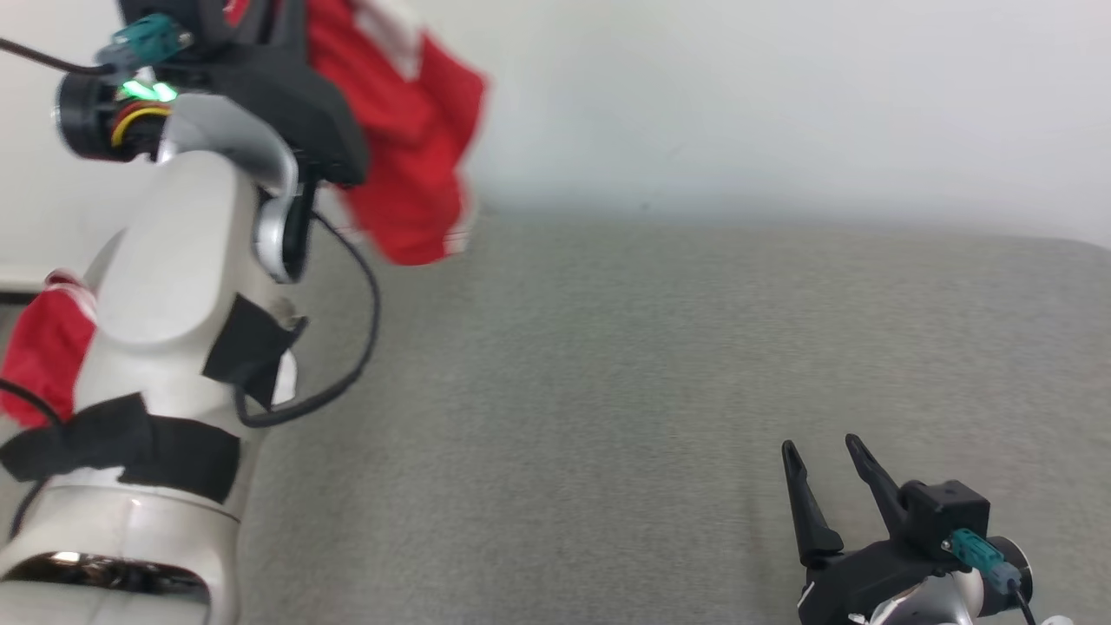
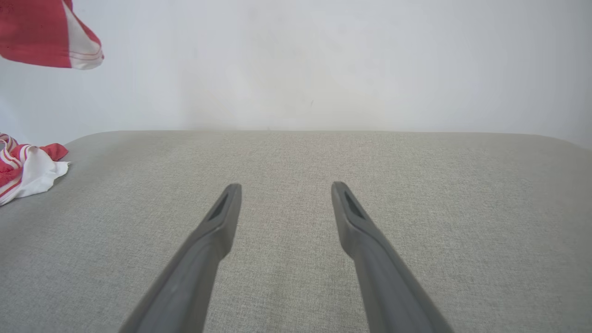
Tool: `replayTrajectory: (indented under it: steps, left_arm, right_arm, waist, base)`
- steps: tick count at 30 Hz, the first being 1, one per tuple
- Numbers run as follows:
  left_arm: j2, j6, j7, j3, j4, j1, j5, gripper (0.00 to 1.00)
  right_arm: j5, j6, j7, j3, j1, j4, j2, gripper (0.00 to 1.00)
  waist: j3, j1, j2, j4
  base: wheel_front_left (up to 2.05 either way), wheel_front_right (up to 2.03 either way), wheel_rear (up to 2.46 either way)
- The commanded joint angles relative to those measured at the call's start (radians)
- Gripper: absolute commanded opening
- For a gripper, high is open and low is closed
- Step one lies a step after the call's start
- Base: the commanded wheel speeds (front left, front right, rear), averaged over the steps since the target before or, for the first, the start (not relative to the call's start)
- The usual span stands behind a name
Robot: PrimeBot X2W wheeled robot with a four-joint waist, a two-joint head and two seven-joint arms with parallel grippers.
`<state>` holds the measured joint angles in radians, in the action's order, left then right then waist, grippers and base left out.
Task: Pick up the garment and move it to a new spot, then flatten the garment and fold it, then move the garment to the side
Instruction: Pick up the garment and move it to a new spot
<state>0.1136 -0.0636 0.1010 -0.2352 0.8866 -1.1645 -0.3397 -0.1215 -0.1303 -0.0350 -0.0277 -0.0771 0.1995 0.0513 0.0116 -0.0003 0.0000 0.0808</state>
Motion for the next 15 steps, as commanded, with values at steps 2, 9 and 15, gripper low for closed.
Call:
replayTrajectory:
  steps: [2, 9, 15]
  left_arm:
    - [-0.031, -0.014, -0.007, -0.018, -0.059, 0.047, -0.022, 0.00]
    - [-0.061, -0.004, -0.018, -0.073, -0.180, 0.181, -0.133, 0.00]
    - [-0.060, 0.088, -0.009, -0.285, -0.258, 0.359, -0.301, 0.00]
  right_arm:
    - [-0.001, -0.001, 0.007, 0.004, 0.015, -0.015, -0.001, 1.00]
    - [-0.015, -0.001, 0.009, 0.012, 0.022, -0.016, -0.001, 1.00]
    - [-0.039, -0.001, -0.002, -0.009, -0.001, -0.012, -0.001, 1.00]
  waist:
    - [-0.031, 0.0003, 0.0000, -0.150]
    - [-0.006, 0.0003, 0.0000, -0.240]
    - [0.034, 0.0003, 0.0000, -0.302]
  base:
    - [0.00, 0.00, 0.00]
    - [0.00, 0.00, 0.00]
    - [0.00, 0.00, 0.00]
